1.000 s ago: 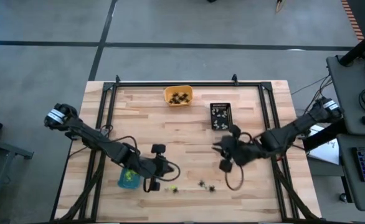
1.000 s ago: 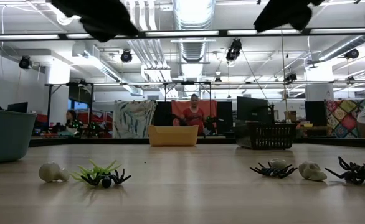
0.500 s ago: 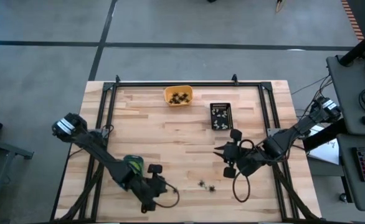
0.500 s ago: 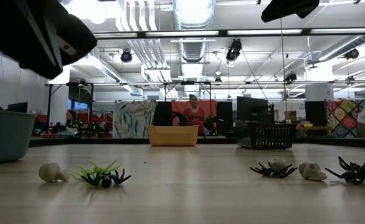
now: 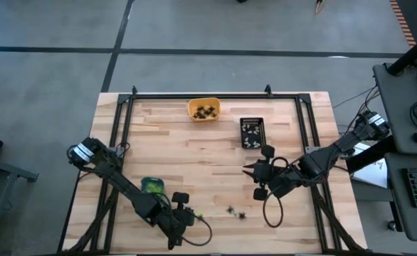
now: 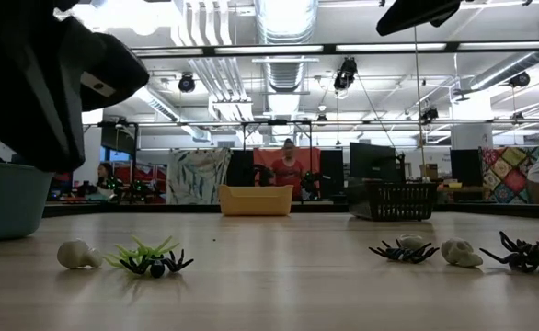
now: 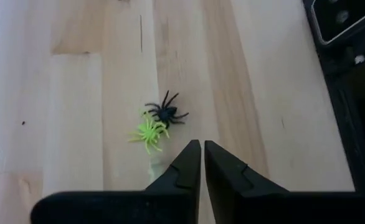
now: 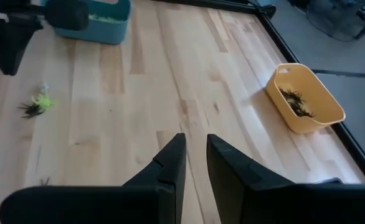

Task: Sort Halloween decoration
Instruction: Put the white skull toy into the black bin

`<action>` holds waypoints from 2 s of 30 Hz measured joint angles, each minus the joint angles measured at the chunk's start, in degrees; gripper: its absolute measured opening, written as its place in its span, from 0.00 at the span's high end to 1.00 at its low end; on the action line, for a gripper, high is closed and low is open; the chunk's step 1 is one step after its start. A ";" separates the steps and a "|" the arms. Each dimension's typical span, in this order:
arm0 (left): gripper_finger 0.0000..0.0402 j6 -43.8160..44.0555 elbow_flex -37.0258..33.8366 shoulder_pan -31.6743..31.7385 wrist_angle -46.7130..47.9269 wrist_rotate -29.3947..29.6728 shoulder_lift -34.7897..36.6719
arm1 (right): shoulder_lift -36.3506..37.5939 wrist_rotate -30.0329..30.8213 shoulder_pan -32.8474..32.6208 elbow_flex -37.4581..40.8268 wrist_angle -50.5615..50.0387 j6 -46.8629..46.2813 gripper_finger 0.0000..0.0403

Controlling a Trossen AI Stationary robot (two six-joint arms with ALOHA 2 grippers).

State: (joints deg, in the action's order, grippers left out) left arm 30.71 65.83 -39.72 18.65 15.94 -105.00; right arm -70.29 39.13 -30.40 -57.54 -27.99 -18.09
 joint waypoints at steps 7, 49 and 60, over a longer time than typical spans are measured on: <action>0.87 0.86 -0.96 0.02 1.28 2.01 -0.08 | -0.01 -0.07 0.71 0.00 0.04 -0.61 0.86; 0.79 6.34 -4.92 0.09 -4.26 2.60 -3.96 | -0.08 -0.09 1.47 0.00 0.07 -0.98 0.86; 0.81 7.55 -5.64 0.13 -5.83 2.91 -4.62 | -0.08 -0.09 1.47 0.00 0.07 -0.98 0.86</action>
State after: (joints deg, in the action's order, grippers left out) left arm 38.26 60.18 -39.59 12.82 18.85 -109.62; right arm -70.37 39.05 -28.93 -57.54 -27.92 -19.06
